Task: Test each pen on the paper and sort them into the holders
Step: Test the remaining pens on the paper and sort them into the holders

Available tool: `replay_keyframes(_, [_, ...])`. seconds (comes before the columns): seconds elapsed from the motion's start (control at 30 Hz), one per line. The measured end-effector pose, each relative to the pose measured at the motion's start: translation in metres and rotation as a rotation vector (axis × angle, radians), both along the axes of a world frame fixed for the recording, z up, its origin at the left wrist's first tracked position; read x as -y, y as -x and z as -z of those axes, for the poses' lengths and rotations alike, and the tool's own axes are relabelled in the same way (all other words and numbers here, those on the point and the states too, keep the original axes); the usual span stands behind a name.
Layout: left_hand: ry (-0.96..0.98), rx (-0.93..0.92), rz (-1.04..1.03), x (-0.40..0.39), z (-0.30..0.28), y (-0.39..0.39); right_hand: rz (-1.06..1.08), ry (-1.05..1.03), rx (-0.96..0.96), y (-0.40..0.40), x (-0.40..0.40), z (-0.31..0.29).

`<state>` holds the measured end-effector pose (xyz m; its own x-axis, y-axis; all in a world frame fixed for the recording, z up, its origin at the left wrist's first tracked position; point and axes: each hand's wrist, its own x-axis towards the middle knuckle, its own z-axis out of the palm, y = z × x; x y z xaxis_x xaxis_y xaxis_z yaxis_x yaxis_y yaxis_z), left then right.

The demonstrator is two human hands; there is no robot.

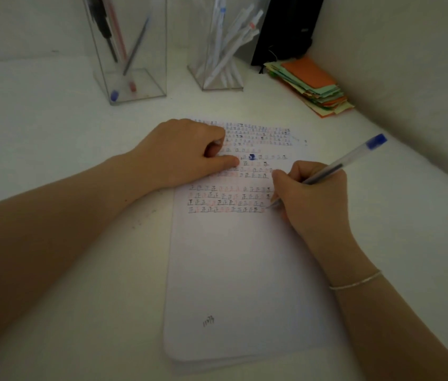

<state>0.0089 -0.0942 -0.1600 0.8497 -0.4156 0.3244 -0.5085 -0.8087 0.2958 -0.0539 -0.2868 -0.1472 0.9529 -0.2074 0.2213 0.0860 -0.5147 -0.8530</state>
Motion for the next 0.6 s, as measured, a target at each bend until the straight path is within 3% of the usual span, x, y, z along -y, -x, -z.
replay_keyframes(0.43, [-0.010,0.010,-0.001,0.0006,0.0003,-0.0002,-0.011,0.054,0.020,-0.0007,0.0004,0.0014])
replay_keyframes(0.6, [-0.011,0.012,-0.004,0.0012,0.0001,0.0005,-0.039,-0.052,-0.035,0.0025,-0.0009,-0.0029])
